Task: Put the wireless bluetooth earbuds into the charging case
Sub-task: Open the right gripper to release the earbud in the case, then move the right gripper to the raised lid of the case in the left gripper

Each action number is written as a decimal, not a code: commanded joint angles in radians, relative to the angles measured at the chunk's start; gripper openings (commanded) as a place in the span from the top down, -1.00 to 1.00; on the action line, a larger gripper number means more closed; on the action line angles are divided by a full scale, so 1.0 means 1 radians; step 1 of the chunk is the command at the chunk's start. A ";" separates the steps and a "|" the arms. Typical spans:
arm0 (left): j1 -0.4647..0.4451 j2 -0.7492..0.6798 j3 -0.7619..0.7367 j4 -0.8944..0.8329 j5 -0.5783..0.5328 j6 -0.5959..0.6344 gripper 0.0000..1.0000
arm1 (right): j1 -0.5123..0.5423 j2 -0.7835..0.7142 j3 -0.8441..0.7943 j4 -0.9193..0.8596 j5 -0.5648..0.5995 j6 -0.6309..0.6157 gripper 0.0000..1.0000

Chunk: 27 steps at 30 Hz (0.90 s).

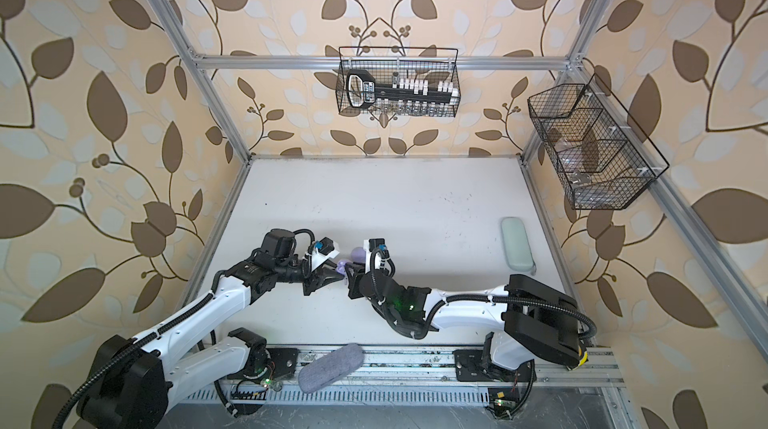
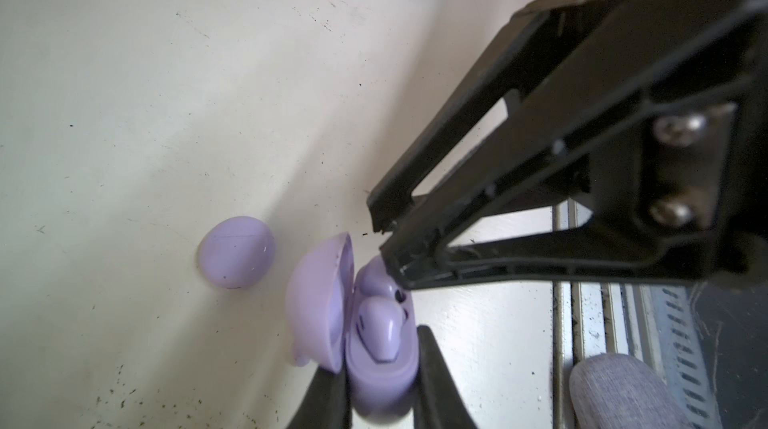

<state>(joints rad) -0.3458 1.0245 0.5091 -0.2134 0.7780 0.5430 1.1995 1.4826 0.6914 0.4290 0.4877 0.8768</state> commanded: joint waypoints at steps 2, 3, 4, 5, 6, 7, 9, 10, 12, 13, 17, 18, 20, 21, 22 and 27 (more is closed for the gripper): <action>0.002 -0.006 0.039 0.011 0.036 0.017 1.00 | -0.019 0.003 0.045 -0.067 -0.040 0.015 0.48; 0.001 -0.006 0.038 0.011 0.036 0.018 1.00 | -0.021 -0.001 0.044 -0.074 -0.044 0.015 0.46; 0.001 -0.008 0.037 0.012 0.037 0.018 1.00 | -0.024 -0.006 0.045 -0.084 -0.046 0.015 0.43; 0.001 -0.010 0.036 0.012 0.037 0.020 1.00 | -0.027 -0.012 0.045 -0.092 -0.050 0.012 0.43; 0.001 -0.010 0.034 0.011 0.037 0.020 1.00 | -0.029 -0.017 0.047 -0.098 -0.054 0.008 0.42; 0.001 -0.010 0.035 0.011 0.038 0.021 1.00 | -0.030 -0.023 0.048 -0.109 -0.058 0.005 0.42; 0.001 -0.011 0.034 0.009 0.040 0.025 1.00 | -0.037 -0.033 0.060 -0.140 -0.066 -0.001 0.40; 0.001 -0.012 0.034 0.006 0.042 0.028 1.00 | -0.040 -0.038 0.066 -0.156 -0.070 -0.005 0.37; 0.001 -0.018 0.032 0.000 0.049 0.037 1.00 | -0.054 -0.055 0.087 -0.207 -0.091 -0.008 0.32; 0.001 -0.023 0.028 0.001 0.050 0.038 1.00 | -0.064 -0.067 0.103 -0.245 -0.113 -0.009 0.31; 0.001 -0.035 0.020 0.003 0.052 0.043 1.00 | -0.081 -0.127 0.167 -0.385 -0.144 -0.047 0.25; 0.000 -0.037 0.020 0.003 0.052 0.043 1.00 | -0.086 -0.140 0.179 -0.416 -0.154 -0.057 0.24; -0.001 -0.037 0.019 0.003 0.055 0.046 1.00 | -0.100 -0.169 0.196 -0.471 -0.172 -0.069 0.20; -0.001 -0.038 0.019 0.000 0.055 0.048 1.00 | -0.107 -0.180 0.198 -0.487 -0.184 -0.069 0.18; -0.001 -0.040 0.019 -0.001 0.056 0.050 1.00 | -0.119 -0.192 0.200 -0.504 -0.203 -0.067 0.17; -0.013 -0.049 0.012 -0.007 0.055 0.065 1.00 | -0.189 -0.226 0.200 -0.559 -0.330 -0.060 0.15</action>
<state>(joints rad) -0.3477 0.9997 0.5091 -0.2180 0.7925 0.5777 1.0409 1.2640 0.8757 -0.0345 0.2554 0.8246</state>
